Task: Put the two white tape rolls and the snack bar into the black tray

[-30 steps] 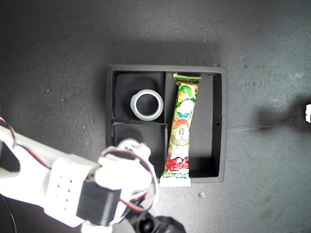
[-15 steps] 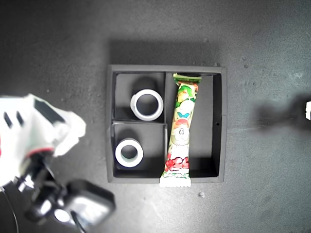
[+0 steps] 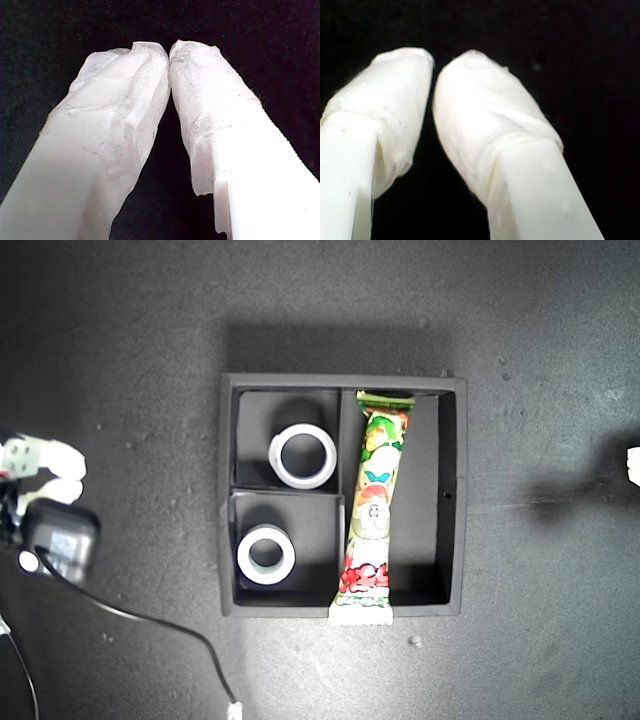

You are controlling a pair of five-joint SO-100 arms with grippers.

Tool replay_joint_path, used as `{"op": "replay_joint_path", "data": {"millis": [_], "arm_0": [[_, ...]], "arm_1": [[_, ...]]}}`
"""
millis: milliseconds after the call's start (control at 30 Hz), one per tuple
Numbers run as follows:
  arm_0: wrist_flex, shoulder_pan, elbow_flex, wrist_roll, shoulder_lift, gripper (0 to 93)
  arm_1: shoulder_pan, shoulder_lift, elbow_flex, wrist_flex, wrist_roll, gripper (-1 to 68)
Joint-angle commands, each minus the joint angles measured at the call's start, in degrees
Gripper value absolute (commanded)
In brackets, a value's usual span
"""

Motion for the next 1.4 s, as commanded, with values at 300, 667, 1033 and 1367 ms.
{"op": "replay_joint_path", "data": {"millis": [300, 667, 1033, 1367], "arm_0": [[2.99, 5.1, 23.55, -5.36, 27.25, 0.0], [5.98, 6.86, 26.37, -10.72, 27.25, 0.0], [6.15, 3.43, 26.37, 2.99, 27.16, 0.2], [6.15, 3.52, 26.37, 6.68, 27.16, 0.2]], "arm_1": [[1.76, 0.35, 0.7, 0.44, -1.76, 0.1], [1.14, 0.35, 0.7, 0.44, -1.76, 0.1], [1.05, 0.35, 0.7, 0.44, -1.76, 0.1], [0.88, 0.44, 0.7, 0.44, -1.76, 0.1]]}}
